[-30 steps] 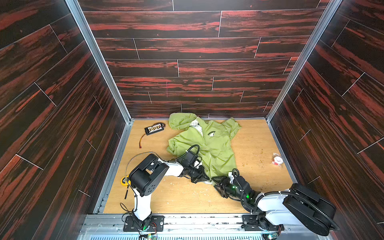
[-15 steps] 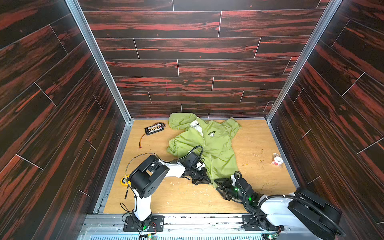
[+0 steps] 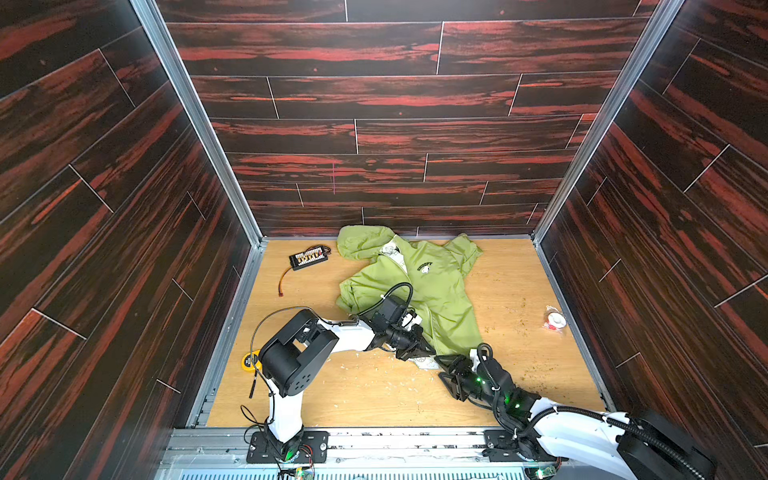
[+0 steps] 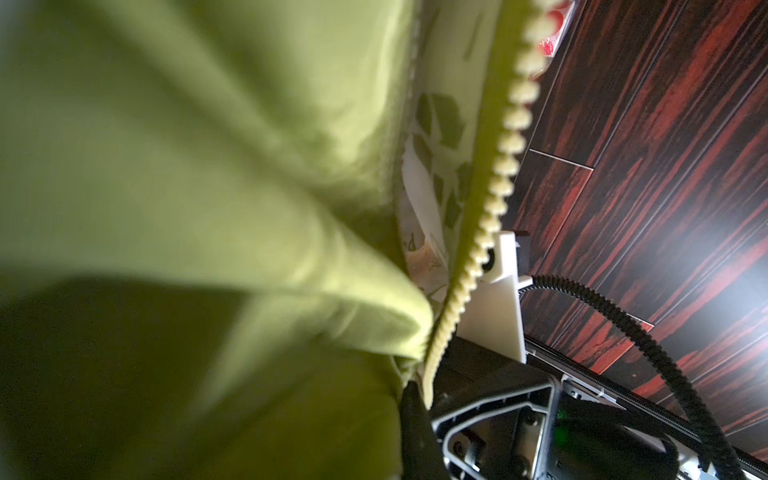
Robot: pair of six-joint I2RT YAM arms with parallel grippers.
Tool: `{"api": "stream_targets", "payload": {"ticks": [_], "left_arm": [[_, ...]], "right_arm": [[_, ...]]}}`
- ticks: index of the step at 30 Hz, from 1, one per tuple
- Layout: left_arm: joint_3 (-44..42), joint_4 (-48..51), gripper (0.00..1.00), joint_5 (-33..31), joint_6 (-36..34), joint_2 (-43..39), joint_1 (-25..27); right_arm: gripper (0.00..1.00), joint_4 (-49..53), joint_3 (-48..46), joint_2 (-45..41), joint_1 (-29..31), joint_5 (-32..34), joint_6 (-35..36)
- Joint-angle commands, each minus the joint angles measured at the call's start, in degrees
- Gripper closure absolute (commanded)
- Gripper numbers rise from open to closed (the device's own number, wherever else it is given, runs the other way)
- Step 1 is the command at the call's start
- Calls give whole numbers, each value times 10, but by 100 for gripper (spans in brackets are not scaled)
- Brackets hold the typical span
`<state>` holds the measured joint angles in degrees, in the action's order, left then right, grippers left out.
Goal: Zip up the jacket
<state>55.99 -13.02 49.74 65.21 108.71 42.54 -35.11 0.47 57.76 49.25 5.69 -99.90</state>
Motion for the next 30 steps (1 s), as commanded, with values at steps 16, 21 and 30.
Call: {"api": "stream_targets", "payload": {"ticks": [16, 21, 30], "left_arm": [[-9, -35, 100, 1, 22, -5, 6], [-11, -40, 100, -5, 25, -6, 6], [-15, -46, 100, -18, 29, -4, 6]], "right_arm": [[43, -423, -81, 292, -27, 4, -55], [44, -370, -82, 260, -28, 1, -58], [46, -38, -69, 27, -28, 11, -53]]}}
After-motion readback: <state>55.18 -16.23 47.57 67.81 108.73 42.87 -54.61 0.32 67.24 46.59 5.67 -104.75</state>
